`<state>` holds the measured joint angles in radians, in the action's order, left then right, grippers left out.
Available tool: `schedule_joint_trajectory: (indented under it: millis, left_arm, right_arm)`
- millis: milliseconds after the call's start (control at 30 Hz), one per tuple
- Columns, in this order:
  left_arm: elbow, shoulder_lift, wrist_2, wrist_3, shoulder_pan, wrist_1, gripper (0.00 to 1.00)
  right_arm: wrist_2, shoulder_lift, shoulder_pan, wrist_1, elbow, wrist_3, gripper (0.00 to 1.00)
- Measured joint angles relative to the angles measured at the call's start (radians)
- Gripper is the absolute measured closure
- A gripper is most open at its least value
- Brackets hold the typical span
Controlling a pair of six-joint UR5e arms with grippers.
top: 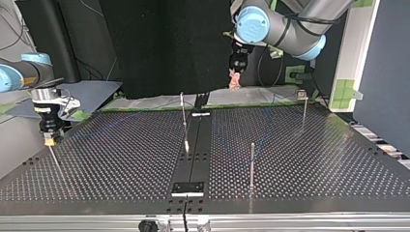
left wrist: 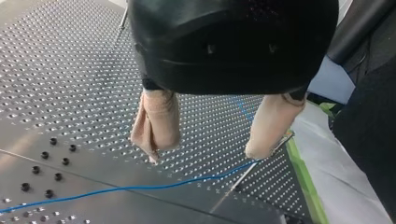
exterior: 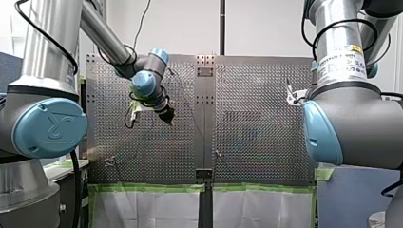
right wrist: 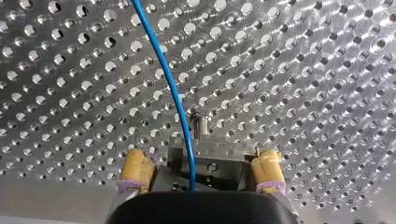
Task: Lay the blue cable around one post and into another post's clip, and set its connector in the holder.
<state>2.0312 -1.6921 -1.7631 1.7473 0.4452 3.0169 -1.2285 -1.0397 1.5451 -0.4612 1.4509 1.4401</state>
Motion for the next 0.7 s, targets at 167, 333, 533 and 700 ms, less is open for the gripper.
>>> schedule_joint_trajectory:
  millis: [167,333,533,700]
  left_arm:
    - [0.053,0.0,0.001,0.012,0.002,-0.053,0.02]
    - [0.107,0.0,0.003,0.054,0.003,-0.107,0.02]
    - [0.171,0.0,0.003,0.096,0.002,-0.171,0.02]
    - [0.224,0.0,0.002,0.101,0.002,-0.225,0.02]
  right_arm:
    - [-0.002,0.0,0.002,-0.007,-0.001,-0.013,0.0]
    - [-0.004,0.0,0.004,-0.015,0.0,-0.033,0.0]
    - [-0.007,0.001,0.007,-0.027,0.001,-0.046,0.0]
    - [-0.006,0.001,0.015,-0.027,0.0,-0.06,0.0]
